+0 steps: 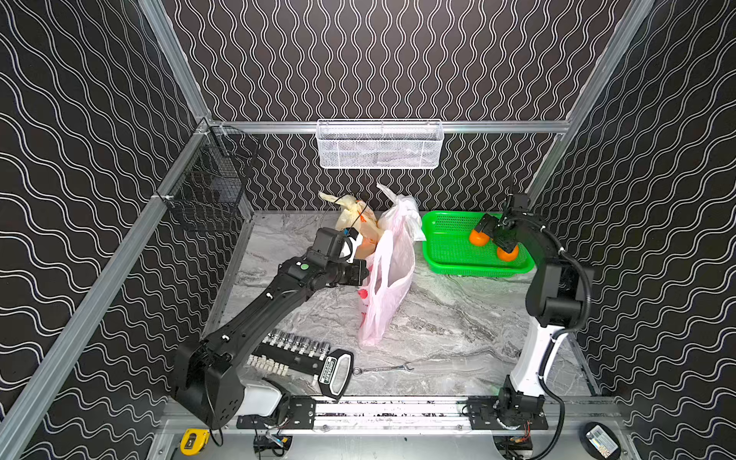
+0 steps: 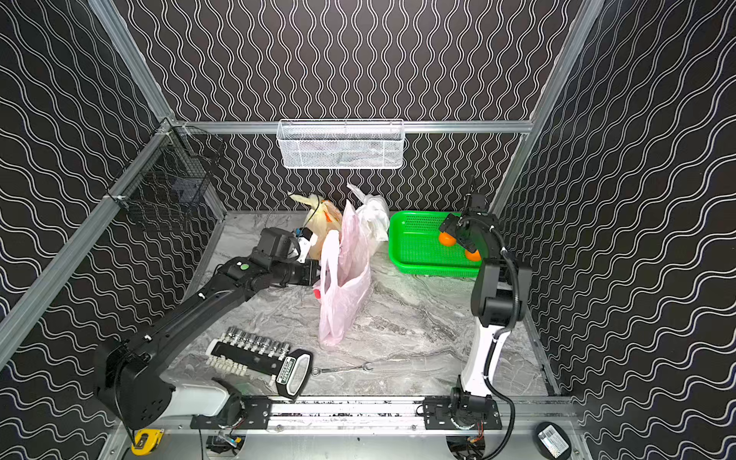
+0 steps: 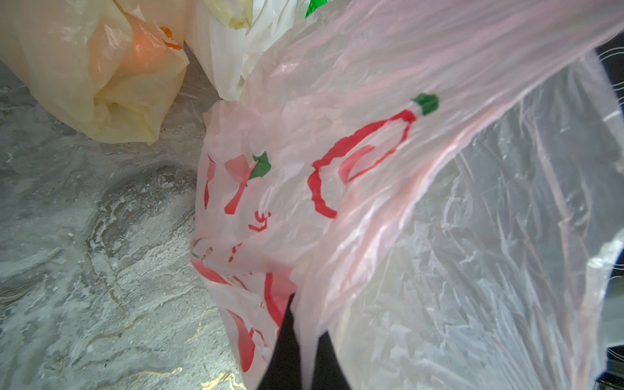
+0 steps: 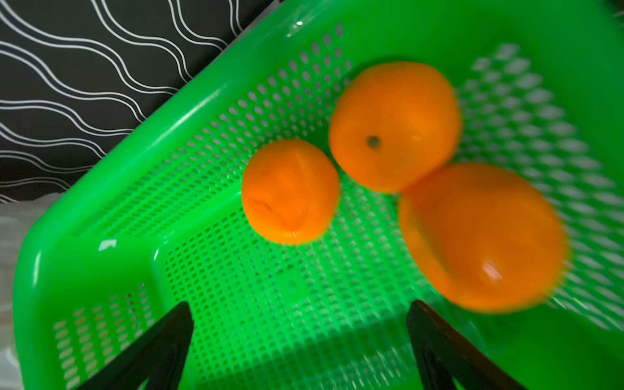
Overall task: Place the oranges into plastic bags & tie knots
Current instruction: Pick up the orange from the basket.
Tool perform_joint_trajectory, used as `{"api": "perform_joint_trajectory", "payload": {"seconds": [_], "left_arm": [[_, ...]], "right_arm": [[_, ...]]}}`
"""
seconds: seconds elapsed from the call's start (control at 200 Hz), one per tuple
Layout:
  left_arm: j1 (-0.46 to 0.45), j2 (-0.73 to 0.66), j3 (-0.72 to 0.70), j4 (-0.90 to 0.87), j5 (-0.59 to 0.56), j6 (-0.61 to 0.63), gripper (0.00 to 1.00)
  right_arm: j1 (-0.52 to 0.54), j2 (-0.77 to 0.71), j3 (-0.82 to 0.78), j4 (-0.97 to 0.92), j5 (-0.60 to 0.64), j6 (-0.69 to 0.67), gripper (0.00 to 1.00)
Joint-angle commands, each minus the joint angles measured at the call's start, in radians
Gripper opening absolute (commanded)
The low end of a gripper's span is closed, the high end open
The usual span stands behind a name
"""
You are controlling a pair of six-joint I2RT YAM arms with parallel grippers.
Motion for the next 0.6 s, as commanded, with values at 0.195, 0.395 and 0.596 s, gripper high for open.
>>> {"api": "perform_joint_trajectory", "payload": {"seconds": [0.195,0.395,0.596], "left_arm": [[0.002,-0.01,-0.007,0.02,0.023,0.019,0.0],[0.002,-0.009,-0.001,0.009,0.026,0.026,0.0],[0.001,-0.009,-0.001,0.004,0.034,0.024,0.0]], "right_arm": [[-0.001,0.158,0.15,-0.035,0.013,-0.03,1.0],[-0.001,0.226,0.202,-0.031,0.035,-0.065,0.98],[-0.001,0.292,0.277,-0.063,0.046,-0.089,0.92]]}}
